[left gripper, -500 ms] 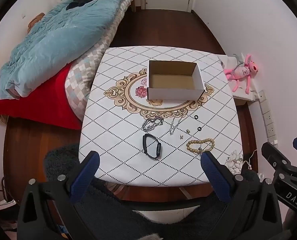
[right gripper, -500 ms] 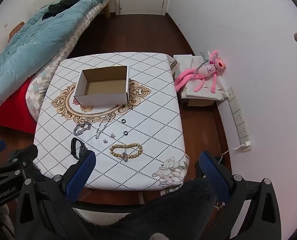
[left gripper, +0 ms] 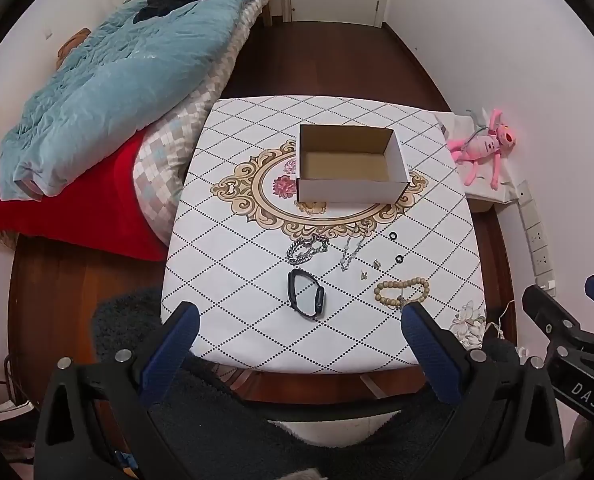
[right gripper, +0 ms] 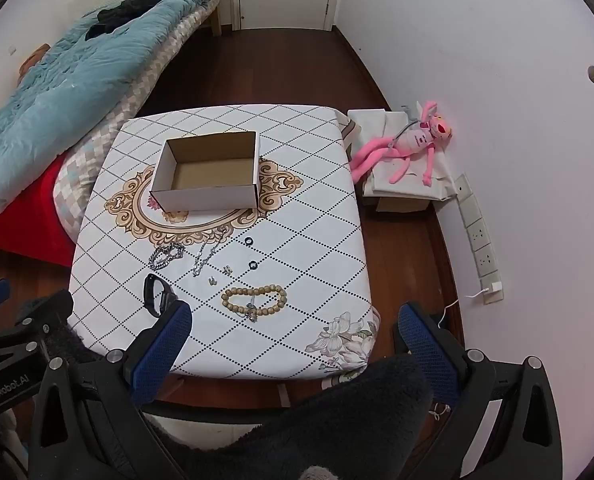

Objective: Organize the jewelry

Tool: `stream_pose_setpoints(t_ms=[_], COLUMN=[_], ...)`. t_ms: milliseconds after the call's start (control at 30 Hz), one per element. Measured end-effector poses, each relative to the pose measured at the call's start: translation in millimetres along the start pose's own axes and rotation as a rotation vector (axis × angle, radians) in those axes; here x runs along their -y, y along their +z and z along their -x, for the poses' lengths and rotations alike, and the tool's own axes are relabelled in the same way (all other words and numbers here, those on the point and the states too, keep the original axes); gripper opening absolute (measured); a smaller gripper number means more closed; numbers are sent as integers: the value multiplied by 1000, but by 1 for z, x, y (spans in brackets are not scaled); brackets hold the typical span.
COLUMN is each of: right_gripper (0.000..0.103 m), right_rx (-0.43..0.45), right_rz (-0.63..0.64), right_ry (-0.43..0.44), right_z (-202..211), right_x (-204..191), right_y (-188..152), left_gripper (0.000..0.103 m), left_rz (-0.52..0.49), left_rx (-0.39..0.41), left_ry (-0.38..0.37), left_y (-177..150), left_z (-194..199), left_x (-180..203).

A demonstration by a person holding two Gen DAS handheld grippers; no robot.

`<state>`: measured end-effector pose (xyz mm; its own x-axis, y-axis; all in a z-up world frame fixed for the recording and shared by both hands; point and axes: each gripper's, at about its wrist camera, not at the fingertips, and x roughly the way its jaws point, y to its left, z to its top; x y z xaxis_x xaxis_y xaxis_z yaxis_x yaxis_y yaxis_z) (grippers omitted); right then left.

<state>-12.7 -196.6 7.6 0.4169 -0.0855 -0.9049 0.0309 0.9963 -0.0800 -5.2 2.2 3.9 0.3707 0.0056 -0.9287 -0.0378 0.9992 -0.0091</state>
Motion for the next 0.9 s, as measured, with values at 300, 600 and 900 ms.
stream_pose_setpoints(t_ms=[300,600,900], right_gripper=[103,103,103], right_rx=[4,7,8], right_rz=[-2,-1,-2], right_ry=[-1,-3,-3], right_z=[3,5,8], right_x=[3,5,7], right_y=[-2,0,2], left_gripper=[103,103,103], left_rz=[-4,-2,-2], left_rx=[9,14,21], left_ry=[-1,2,0], left_y=[0,1,-2], left_z=[5,5,8], left_x=[2,3,-1])
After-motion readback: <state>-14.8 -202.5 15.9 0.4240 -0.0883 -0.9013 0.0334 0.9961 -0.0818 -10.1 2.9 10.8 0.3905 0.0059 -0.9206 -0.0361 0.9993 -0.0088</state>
